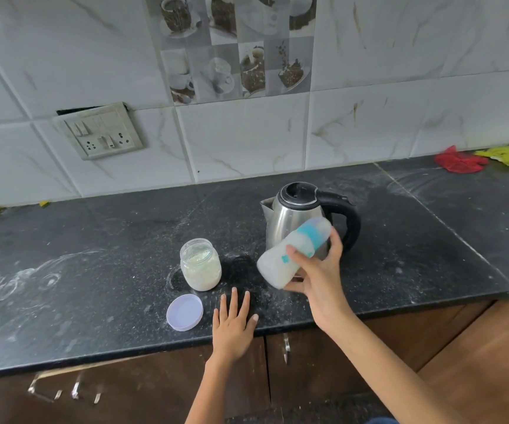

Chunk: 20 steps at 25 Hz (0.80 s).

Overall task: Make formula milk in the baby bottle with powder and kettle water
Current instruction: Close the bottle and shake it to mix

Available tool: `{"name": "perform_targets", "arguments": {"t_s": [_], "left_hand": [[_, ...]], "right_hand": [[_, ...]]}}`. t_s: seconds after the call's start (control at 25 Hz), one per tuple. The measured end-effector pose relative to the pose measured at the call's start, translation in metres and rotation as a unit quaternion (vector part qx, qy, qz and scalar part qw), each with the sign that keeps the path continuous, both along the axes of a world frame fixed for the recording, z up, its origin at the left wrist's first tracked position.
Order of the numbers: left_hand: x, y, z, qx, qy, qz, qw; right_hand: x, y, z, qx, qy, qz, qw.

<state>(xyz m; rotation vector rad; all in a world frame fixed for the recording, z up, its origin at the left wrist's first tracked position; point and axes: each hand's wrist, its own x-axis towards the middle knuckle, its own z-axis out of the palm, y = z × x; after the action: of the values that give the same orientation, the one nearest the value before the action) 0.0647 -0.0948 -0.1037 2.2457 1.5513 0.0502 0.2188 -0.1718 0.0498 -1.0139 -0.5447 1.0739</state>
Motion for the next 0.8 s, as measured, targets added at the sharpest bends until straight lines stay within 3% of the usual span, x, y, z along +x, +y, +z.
{"name": "perform_targets", "arguments": {"t_s": [0.12,0.28,0.4,0.44,0.56,0.72,0.8], "left_hand": [[-0.002,0.000,-0.001,-0.005,-0.003,-0.002,1.000],[-0.001,0.001,0.000,-0.004,-0.003,-0.004,1.000],[-0.002,0.001,-0.002,0.003,0.016,-0.007,1.000],[-0.002,0.002,-0.002,0.006,0.013,-0.007,1.000],[0.000,0.002,-0.002,0.000,-0.001,-0.004,1.000],[-0.001,0.000,0.000,-0.008,-0.001,0.000,1.000],[-0.001,0.002,0.000,0.001,0.003,-0.004,1.000]], "right_hand": [[-0.010,-0.009,-0.009,-0.023,-0.078,0.093,0.992],[0.004,0.002,-0.006,0.004,0.011,0.018,1.000],[-0.008,-0.010,-0.007,-0.008,-0.088,0.142,0.986],[-0.007,-0.007,-0.008,-0.002,-0.096,0.139,0.986],[0.006,0.007,-0.002,0.014,0.013,0.023,1.000],[-0.012,-0.007,-0.007,-0.014,-0.056,0.138,0.989],[-0.003,0.001,-0.012,-0.008,-0.008,0.077,0.997]]}}
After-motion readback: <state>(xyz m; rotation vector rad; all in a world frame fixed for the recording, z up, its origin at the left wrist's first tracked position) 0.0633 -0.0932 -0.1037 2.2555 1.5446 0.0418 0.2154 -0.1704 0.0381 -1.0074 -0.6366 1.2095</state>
